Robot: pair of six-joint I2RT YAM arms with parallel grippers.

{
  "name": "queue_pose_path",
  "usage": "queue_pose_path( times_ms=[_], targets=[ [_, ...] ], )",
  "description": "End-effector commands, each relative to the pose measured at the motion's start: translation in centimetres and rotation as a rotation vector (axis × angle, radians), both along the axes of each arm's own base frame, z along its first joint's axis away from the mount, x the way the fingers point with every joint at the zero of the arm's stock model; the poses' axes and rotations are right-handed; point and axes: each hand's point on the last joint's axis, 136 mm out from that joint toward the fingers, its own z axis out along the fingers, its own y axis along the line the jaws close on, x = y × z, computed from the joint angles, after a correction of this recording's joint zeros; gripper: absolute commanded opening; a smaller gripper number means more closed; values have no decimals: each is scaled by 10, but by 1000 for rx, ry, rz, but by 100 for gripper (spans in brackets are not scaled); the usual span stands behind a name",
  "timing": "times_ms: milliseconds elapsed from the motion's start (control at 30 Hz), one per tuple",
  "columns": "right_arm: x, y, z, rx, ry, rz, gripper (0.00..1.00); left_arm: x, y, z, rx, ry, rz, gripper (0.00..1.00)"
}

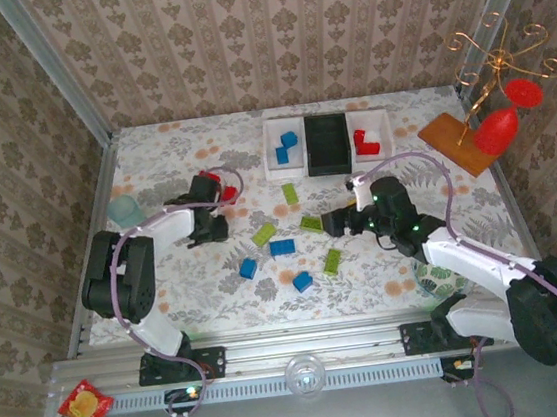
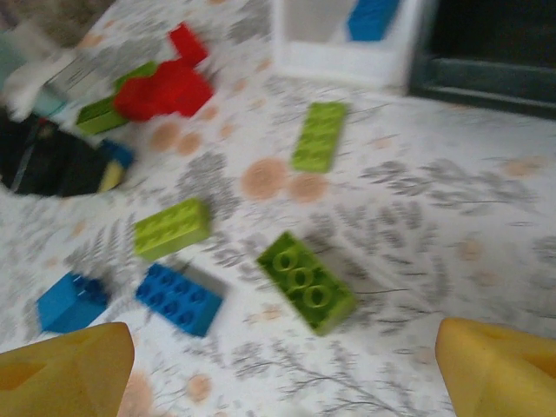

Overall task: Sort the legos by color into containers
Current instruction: Pick up the lego from the middle-left of the table, then place the lego in the container.

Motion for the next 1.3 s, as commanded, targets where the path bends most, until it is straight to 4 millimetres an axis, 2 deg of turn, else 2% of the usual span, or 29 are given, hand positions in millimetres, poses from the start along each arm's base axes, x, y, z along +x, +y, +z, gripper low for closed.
queue_pose_path(
  times_ms=[0, 133, 267, 500, 667, 800, 900, 967, 1033, 1167, 1267],
  targets=[
    [-6, 24, 16, 53, -43, 122, 91, 27, -53, 55, -74, -210, -87, 32],
    [3, 3, 15, -7, -71, -2, 92, 45, -106, 89, -121, -313, -183, 31],
    [9, -22, 16, -60, -105, -127, 93, 78, -153, 109, -140, -383, -259, 31],
    [10, -34, 18, -83, -124, -187, 93, 143, -208, 102, -136, -414, -328, 33],
    [10, -37, 19, -92, -123, -198, 93, 181, -228, 87, -103, -389, -333, 35],
    [10, -40, 20, -103, -131, -210, 93, 194, -229, 99, -65, -411, -318, 47],
    [10, -40, 18, -106, -129, -210, 93, 190, -229, 121, -77, -443, -325, 62],
    [10, -40, 18, -106, -127, -210, 93, 180, -225, 137, -80, -455, -331, 66],
    [10, -40, 18, -107, -128, -211, 93, 161, -218, 149, -91, -460, -341, 68],
    [10, -42, 18, -112, -131, -216, 93, 91, -189, 161, -159, -432, -364, 69],
    [11, -42, 18, -114, -133, -219, 93, 23, -149, 147, -188, -349, -350, 70]
  ],
)
